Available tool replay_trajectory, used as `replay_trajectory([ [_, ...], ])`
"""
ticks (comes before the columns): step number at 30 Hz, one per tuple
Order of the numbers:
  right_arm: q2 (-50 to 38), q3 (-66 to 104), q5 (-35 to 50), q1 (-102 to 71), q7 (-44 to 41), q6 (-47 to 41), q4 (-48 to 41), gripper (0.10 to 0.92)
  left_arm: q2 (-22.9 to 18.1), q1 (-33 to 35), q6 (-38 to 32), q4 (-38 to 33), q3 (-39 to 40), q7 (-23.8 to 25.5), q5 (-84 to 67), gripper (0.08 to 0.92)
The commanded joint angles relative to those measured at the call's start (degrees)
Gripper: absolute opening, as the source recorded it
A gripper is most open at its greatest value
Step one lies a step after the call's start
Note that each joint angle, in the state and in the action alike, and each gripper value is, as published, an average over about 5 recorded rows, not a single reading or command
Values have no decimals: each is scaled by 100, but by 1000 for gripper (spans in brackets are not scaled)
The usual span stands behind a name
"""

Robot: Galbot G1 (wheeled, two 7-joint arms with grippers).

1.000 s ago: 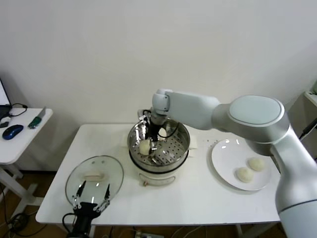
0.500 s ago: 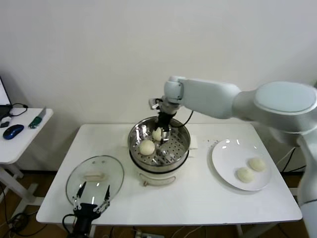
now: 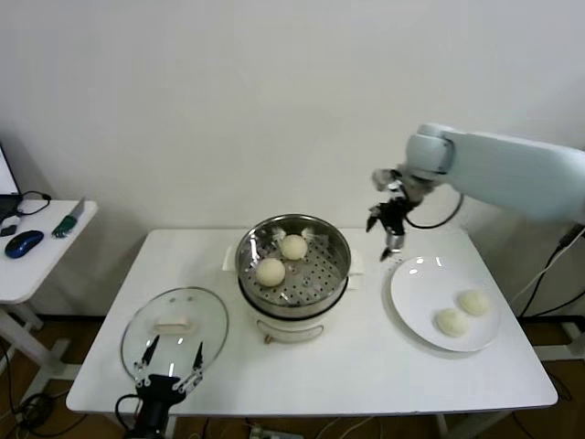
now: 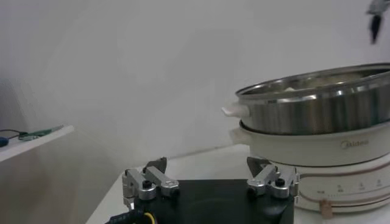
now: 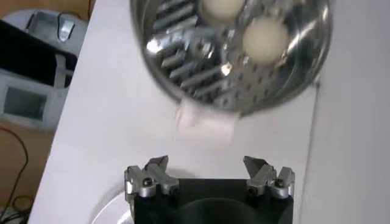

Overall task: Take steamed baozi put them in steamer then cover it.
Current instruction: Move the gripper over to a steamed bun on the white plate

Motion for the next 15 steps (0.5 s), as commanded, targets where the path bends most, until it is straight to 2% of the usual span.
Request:
replay_trajectory([
  [1, -2061, 772, -1765, -1285, -67, 131, 600, 823, -24, 20, 39, -1, -8, -1, 47, 823],
  [7, -2244, 1918, -2444, -2630, -57, 307, 149, 823, -71, 52, 57, -2, -10, -4, 116, 823],
  [15, -1867, 2851, -2951, -3580, -64, 449, -583, 823, -122, 90, 88, -6, -31, -8, 193, 823],
])
